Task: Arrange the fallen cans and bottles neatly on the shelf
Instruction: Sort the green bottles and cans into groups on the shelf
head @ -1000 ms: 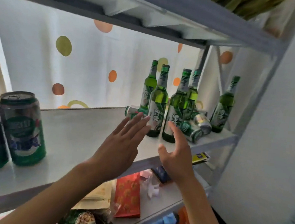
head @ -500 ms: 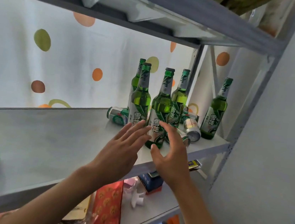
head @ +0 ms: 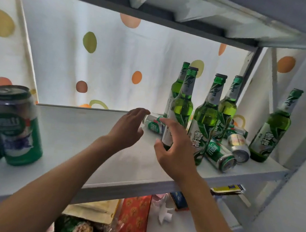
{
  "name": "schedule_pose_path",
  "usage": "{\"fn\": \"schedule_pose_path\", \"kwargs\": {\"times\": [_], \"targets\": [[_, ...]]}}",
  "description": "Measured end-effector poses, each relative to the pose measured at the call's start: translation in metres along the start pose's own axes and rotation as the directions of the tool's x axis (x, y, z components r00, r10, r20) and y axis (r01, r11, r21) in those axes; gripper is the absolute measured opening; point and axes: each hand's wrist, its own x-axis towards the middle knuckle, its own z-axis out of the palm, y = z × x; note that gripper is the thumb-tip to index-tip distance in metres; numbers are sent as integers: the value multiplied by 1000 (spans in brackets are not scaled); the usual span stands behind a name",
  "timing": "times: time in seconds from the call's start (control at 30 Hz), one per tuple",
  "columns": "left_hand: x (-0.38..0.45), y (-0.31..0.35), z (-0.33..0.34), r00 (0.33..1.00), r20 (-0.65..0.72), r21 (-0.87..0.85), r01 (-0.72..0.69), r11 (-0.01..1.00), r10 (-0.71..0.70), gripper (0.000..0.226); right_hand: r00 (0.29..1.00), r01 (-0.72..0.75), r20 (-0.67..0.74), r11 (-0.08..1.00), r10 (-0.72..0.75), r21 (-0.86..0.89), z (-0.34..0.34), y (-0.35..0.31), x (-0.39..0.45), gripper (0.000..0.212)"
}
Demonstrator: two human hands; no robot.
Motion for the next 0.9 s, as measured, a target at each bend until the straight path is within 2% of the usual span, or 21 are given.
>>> {"fn": "schedule_pose_path", "kwargs": {"times": [0.13, 0.27, 0.4, 0.53, 0.73, 0.8, 0.9], "targets": [[33, -16, 17, 986, 161, 83, 27, 996, -40, 69, 998, -56, -13, 997, 57, 48, 2, -5, 6, 46], [53, -22, 39, 966, 258, 178, -65, 982, 17, 84, 995, -99, -13, 994, 100, 39, 0, -6, 8, 46], [68, -27, 54, 946, 320, 296, -156, 942, 56, 91, 992, -123, -17, 992, 124, 40, -2, -1, 4, 45], [76, -26, 59, 950, 309, 422, -170, 890, 35, 80, 993, -112, -37, 994, 113, 10, -1, 4, 0, 43], [75, -23, 46, 953, 303, 498, -165, 851, 8, 54, 993, -108, -36, 993, 110, 56, 2, 1, 0, 40], [72, -22, 38, 951, 306, 514, -131, 848, -38, 53, 992, -124, -18, 989, 126, 81, 5, -2, 0, 40], [62, -22, 22, 932, 318, 499, -8, 867, -175, 46, 992, -127, 0, 984, 128, 122, 12, -6, 0, 39]]}}
